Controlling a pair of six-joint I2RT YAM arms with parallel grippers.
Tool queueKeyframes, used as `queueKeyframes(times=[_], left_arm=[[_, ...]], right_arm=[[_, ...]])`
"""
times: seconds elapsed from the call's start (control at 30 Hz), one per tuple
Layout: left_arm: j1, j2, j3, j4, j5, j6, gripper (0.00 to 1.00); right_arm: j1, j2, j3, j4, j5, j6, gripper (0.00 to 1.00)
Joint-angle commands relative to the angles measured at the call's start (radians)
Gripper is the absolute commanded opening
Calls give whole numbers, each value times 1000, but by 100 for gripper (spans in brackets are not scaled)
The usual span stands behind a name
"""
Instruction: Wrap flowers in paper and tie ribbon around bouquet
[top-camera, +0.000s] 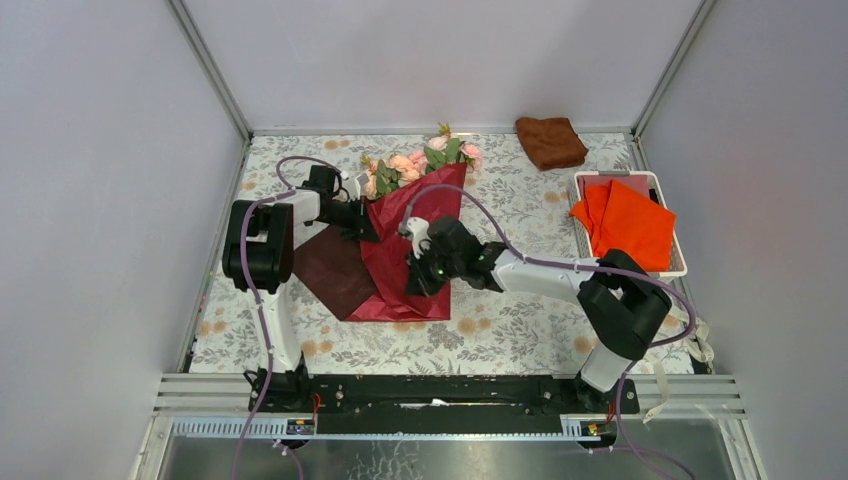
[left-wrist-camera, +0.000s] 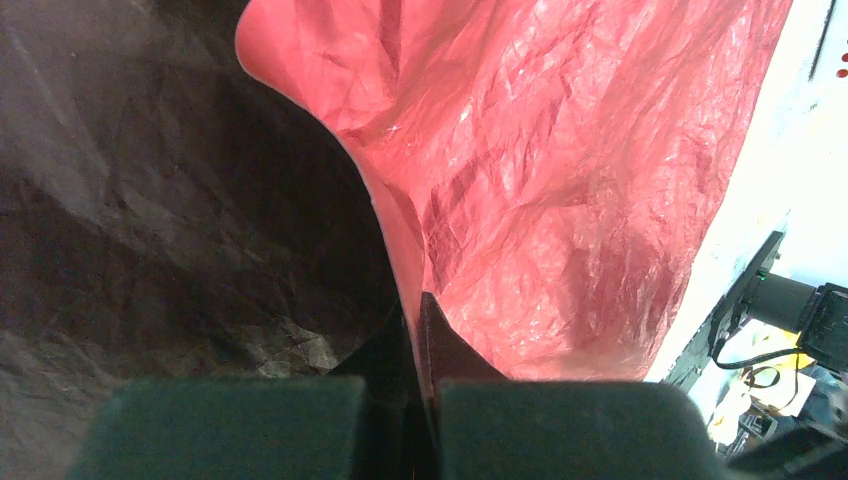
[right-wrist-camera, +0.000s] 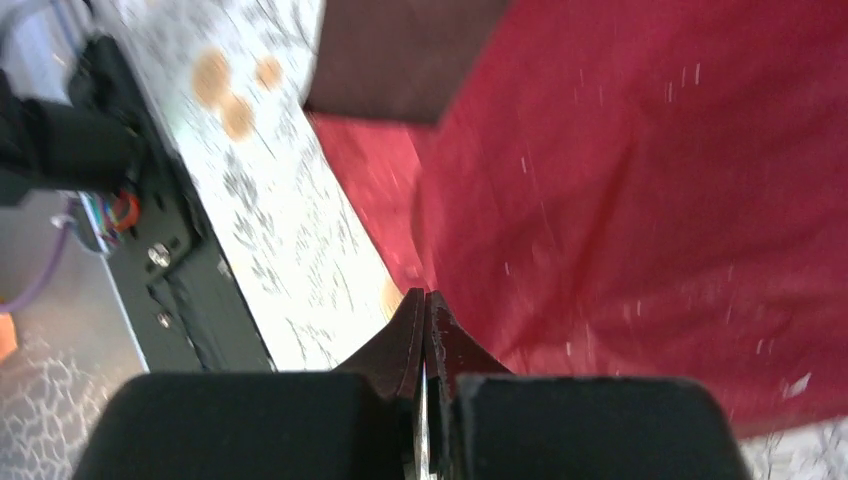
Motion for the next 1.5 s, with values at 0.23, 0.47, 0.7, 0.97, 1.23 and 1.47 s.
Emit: queueKeyframes(times=[0.23,0.47,0.7,0.97,1.23,1.47], left_arm=[[-3,12,-22,7,-52,40,0],[-3,19,-16,5,-56,39,0],[-3,21,-15,6,-55,37,0],[-6,28,-17,5,-51,34,0],[-6,14,-26,1,-66,51,0],[-6,25,-15,2,-64,48,0]], right_arm=[[13,233,60,145,-9,56,0],[40,146,-109,122,-37,78,0],[-88,-113,-62,1,-14,82,9],[-266,119,147,13,20,75,12],[-397,229,121,-35,164,109,5],[-504,21,-17,-122,213,35,9]])
